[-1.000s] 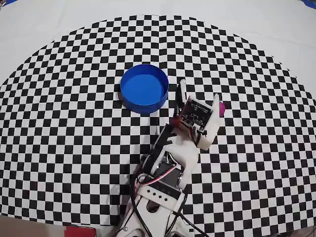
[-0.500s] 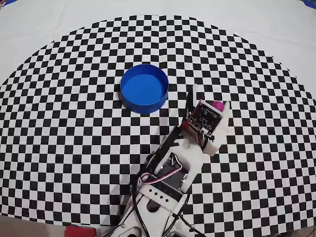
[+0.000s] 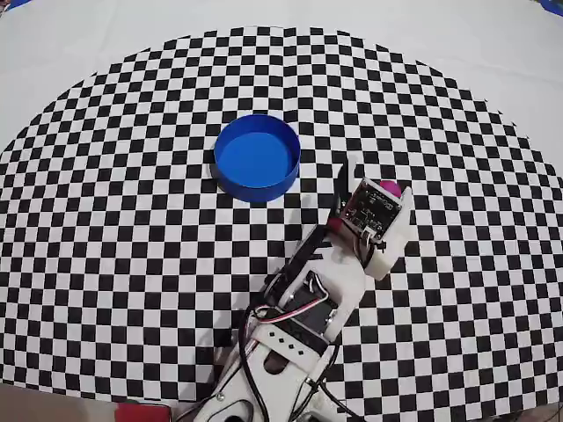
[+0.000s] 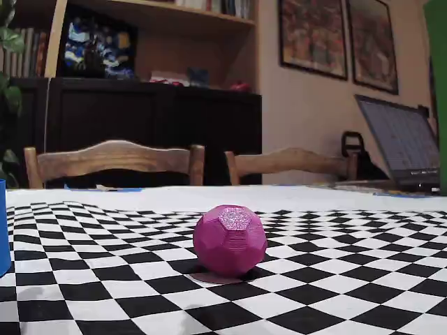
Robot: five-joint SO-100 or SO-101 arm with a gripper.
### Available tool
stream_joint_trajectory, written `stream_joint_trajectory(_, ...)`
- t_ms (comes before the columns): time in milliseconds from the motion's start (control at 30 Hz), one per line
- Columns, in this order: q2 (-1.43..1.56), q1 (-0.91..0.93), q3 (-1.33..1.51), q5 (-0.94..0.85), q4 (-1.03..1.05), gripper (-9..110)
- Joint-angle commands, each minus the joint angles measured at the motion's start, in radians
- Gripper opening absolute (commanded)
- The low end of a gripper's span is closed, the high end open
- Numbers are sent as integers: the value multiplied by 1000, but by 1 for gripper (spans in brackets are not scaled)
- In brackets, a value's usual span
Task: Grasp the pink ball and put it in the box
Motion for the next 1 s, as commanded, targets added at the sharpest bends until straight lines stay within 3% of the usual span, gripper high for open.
stream_joint_trajectory(0,-54,11,-3,-3,-44,29)
stream_joint_trajectory(967,-305,25,-103,2,-74,29)
